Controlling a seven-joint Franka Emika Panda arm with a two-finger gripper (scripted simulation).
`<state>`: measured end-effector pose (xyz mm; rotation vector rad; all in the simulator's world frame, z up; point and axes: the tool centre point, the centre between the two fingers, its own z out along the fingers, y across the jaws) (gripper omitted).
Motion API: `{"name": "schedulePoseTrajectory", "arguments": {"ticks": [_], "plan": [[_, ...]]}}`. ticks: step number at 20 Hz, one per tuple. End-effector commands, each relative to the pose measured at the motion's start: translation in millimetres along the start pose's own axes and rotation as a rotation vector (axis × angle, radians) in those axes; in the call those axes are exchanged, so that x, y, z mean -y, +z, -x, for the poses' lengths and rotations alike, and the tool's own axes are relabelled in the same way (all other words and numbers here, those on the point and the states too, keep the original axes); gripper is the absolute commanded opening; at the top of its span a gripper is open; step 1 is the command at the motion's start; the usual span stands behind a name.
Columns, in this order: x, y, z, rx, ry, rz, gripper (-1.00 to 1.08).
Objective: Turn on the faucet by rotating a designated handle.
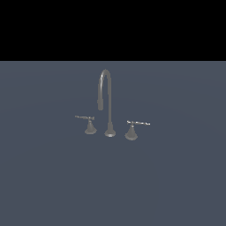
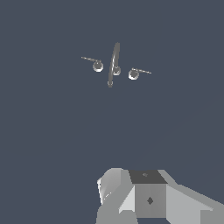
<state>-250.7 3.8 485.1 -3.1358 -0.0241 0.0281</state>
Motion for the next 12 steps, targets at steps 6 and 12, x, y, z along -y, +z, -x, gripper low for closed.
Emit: {"name": "schedulePoseTrajectory", "arguments": {"ticks": [6, 12], "plan": [[3.5, 3.0, -0.8, 0.012, -0.016, -0.004, -1.0], [6.5, 5.5, 0.5, 0.024, -0.039, -0.006, -1.0]]}}
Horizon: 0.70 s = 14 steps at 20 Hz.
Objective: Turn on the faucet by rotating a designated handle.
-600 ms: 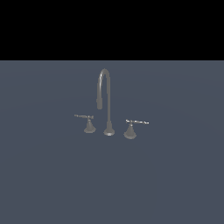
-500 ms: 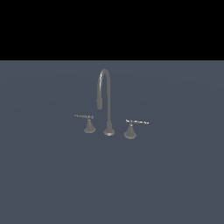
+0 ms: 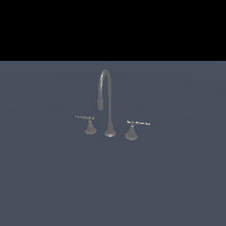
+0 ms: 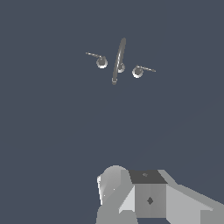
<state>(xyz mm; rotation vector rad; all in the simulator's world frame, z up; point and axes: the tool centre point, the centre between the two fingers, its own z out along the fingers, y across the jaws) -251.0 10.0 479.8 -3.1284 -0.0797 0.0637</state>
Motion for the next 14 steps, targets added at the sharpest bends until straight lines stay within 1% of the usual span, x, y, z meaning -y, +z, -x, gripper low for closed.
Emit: {"name": "schedulePoseTrajectory", "arguments": {"ticks": [1, 7, 14], "plan": [[0, 0, 0, 0.001, -0.003, 0.0, -1.0], [2, 2, -7, 0.0, 0.02, -0.011, -1.0], [7, 10, -31, 0.004, 0.094, -0.046, -1.0]]}}
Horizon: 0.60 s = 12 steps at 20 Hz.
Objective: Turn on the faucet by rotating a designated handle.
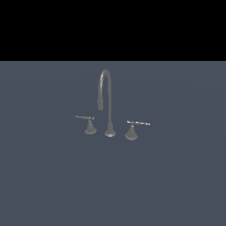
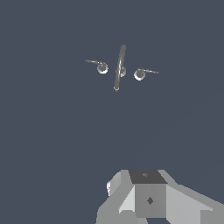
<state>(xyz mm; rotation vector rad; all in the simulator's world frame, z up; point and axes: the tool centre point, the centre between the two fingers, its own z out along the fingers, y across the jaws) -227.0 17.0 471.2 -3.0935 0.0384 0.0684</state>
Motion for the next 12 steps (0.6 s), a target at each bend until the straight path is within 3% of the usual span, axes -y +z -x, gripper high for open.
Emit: {"name": "schedulePoseTrajectory", "arguments": {"ticks": [1, 12], "plan": [[3, 4, -11, 0.002, 0.035, -0.016, -1.0], [25, 39, -77, 0.031, 0.278, -0.096, -1.0]]}}
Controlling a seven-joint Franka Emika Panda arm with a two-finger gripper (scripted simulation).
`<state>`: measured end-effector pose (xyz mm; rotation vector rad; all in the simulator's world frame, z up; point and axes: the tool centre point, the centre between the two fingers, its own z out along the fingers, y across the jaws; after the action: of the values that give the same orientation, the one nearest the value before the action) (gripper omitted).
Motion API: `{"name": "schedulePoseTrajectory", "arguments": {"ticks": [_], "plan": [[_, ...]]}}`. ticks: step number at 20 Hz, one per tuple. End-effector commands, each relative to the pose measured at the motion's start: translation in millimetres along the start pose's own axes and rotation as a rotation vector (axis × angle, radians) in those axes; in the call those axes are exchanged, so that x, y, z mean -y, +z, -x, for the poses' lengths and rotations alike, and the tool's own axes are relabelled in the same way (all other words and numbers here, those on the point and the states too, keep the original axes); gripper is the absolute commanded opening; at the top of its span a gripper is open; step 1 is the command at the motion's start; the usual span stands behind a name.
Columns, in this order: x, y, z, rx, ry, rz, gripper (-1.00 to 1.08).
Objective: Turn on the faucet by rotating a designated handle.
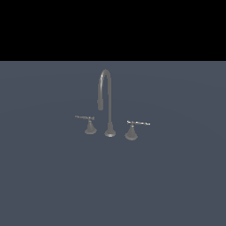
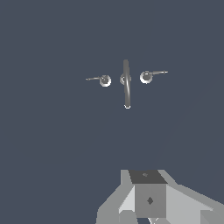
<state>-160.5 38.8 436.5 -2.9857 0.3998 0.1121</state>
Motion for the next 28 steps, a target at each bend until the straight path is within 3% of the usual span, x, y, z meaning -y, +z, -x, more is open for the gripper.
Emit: {"name": "schedulePoseTrajectory", "arguments": {"ticks": [1, 14, 28], "plan": [[8, 10, -15, 0.008, 0.064, -0.016, -1.0], [48, 78, -84, 0.049, 0.413, -0.058, -1.0], [81, 172, -145, 0.053, 0.809, -0.04, -1.0]]}}
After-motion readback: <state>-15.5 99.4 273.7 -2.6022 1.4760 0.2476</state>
